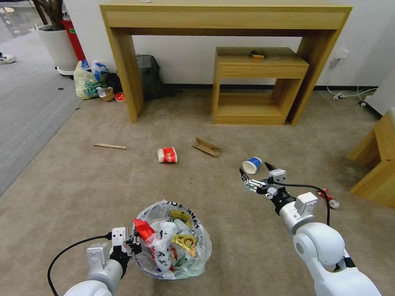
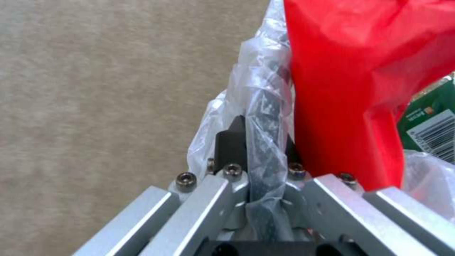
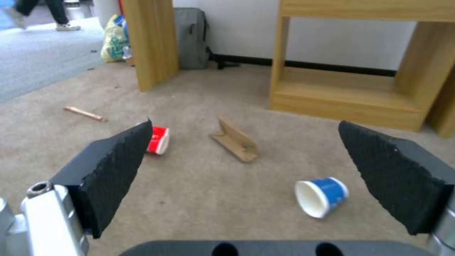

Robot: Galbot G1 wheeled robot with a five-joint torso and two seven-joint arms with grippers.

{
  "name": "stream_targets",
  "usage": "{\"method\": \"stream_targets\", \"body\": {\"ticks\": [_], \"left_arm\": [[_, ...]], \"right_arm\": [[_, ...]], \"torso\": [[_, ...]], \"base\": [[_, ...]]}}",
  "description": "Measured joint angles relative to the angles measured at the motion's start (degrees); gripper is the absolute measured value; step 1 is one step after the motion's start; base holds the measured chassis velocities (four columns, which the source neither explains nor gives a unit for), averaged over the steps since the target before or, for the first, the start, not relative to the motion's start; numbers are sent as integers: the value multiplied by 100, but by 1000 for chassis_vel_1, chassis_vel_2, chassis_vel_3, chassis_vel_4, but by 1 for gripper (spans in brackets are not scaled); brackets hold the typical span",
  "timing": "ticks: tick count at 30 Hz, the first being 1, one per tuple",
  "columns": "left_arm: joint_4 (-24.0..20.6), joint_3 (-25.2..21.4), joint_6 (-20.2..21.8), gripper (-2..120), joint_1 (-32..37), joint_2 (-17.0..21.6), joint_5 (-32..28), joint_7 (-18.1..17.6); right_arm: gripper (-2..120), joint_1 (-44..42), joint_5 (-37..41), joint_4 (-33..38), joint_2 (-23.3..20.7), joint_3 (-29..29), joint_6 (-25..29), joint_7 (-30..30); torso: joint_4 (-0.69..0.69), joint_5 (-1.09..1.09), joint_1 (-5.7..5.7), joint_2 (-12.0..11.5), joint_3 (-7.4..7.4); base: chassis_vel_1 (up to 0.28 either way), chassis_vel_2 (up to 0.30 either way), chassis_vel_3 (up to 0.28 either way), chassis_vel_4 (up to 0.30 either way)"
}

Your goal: Pick up the trash bin and place the garbage on the floor into it.

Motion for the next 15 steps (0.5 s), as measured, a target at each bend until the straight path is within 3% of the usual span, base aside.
{"method": "stream_targets", "body": {"ticks": [15], "left_arm": [[-27, 47, -26, 0, 103, 12, -34, -2]], "right_arm": [[100, -140, -84, 46, 21, 32, 49, -18]], "torso": [[0, 3, 0, 1, 0]], "base": [[-243, -246, 240, 243]]}}
